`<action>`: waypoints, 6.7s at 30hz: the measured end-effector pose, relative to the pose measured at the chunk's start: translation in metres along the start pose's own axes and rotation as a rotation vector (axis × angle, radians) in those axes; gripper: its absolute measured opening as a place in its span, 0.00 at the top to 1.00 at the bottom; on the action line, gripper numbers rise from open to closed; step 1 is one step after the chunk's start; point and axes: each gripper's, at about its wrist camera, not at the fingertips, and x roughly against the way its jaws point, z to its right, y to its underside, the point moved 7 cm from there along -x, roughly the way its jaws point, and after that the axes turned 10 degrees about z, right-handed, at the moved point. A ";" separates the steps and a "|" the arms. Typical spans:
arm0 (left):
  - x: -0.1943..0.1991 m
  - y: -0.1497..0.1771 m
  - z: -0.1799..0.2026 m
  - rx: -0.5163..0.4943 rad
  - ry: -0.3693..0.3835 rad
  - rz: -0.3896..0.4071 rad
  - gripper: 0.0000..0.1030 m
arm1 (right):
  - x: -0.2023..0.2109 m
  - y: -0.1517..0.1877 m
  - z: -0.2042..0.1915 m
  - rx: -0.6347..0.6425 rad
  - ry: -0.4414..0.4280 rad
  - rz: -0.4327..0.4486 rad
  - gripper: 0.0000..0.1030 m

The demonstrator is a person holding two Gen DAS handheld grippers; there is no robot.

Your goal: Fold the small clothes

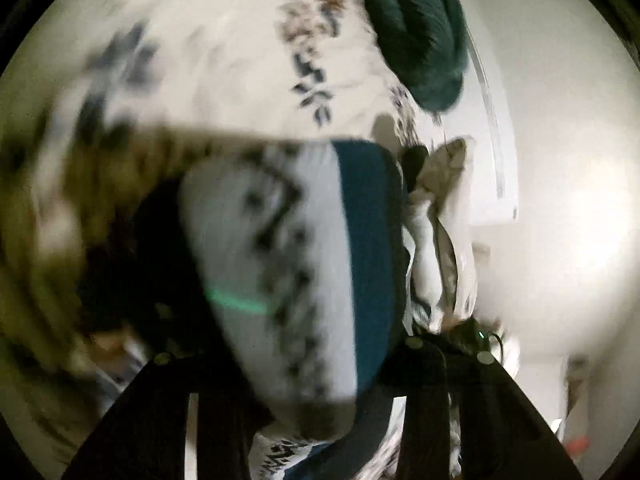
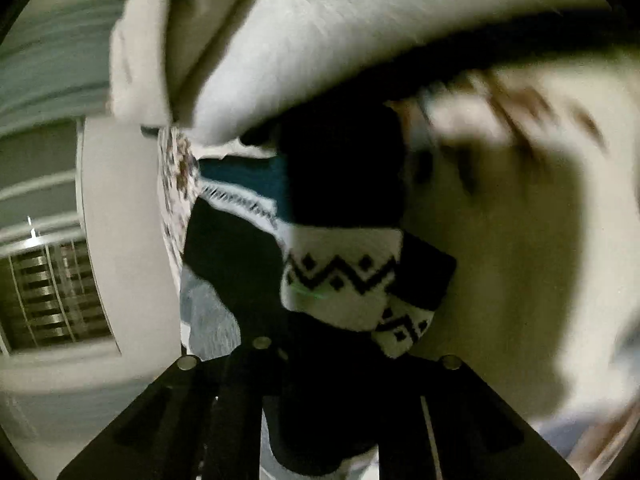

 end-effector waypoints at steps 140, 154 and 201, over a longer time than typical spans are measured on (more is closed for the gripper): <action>-0.269 -0.086 0.288 -0.790 -0.134 -0.292 0.69 | 0.146 -0.240 -0.085 0.059 0.185 0.242 0.75; -0.208 -0.075 0.299 -1.005 -0.369 -0.018 0.00 | 0.198 -0.171 -0.093 0.306 0.822 0.446 0.00; 0.284 0.108 0.433 -1.139 -0.267 0.314 0.00 | 0.532 0.320 -0.411 0.558 0.787 0.999 0.00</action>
